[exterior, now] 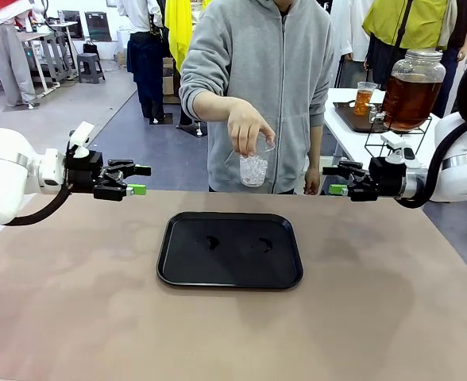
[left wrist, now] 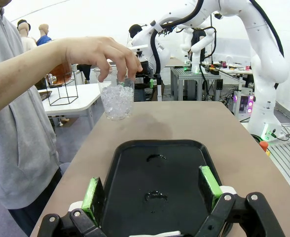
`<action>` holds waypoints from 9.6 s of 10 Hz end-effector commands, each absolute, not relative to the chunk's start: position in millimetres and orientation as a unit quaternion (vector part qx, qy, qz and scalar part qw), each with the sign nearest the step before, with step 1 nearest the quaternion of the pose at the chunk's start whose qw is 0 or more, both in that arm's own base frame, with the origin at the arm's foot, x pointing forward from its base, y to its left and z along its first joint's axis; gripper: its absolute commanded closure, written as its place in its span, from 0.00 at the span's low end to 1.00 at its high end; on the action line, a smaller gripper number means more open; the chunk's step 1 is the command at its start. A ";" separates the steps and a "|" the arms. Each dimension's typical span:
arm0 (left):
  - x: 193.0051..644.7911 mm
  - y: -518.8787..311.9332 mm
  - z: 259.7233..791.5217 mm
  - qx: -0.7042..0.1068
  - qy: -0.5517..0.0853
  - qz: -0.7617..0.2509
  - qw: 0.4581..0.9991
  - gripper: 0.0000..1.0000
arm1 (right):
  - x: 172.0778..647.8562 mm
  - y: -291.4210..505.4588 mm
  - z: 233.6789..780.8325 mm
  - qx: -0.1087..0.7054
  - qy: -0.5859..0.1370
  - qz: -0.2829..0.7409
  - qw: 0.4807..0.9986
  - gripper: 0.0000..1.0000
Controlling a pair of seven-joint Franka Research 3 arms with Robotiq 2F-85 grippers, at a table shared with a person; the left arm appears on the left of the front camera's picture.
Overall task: Pour the drink into the iced cup.
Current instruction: Open the gripper to release the iced cup you were holding.
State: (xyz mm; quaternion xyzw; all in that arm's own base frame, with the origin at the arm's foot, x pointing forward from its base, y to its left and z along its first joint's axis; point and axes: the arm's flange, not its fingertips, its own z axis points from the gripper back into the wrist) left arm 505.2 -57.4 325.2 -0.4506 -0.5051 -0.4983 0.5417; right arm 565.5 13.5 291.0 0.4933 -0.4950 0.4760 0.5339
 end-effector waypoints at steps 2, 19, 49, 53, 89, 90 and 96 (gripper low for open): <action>504.3 -58.8 328.0 -0.451 -0.501 -0.497 0.547 0.00 | 568.1 15.6 295.2 0.490 -0.495 0.479 0.535 0.00; 504.3 -58.8 328.0 -0.451 -0.501 -0.497 0.547 0.00 | 568.1 15.6 295.2 0.490 -0.495 0.479 0.535 0.00; 504.3 -58.8 328.0 -0.451 -0.501 -0.497 0.547 0.00 | 568.1 15.6 295.2 0.490 -0.495 0.479 0.535 0.00; 504.3 -58.8 328.0 -0.451 -0.501 -0.497 0.547 0.00 | 568.1 15.6 295.2 0.490 -0.495 0.479 0.535 0.00; 504.3 -58.8 328.0 -0.451 -0.501 -0.497 0.547 0.00 | 568.1 15.6 295.2 0.490 -0.495 0.479 0.535 0.00; 504.3 -58.8 328.0 -0.451 -0.501 -0.497 0.547 0.00 | 568.1 15.6 295.2 0.490 -0.495 0.479 0.535 0.00; 504.3 -58.8 328.0 -0.451 -0.501 -0.497 0.547 0.00 | 568.1 15.6 295.2 0.490 -0.495 0.479 0.535 0.00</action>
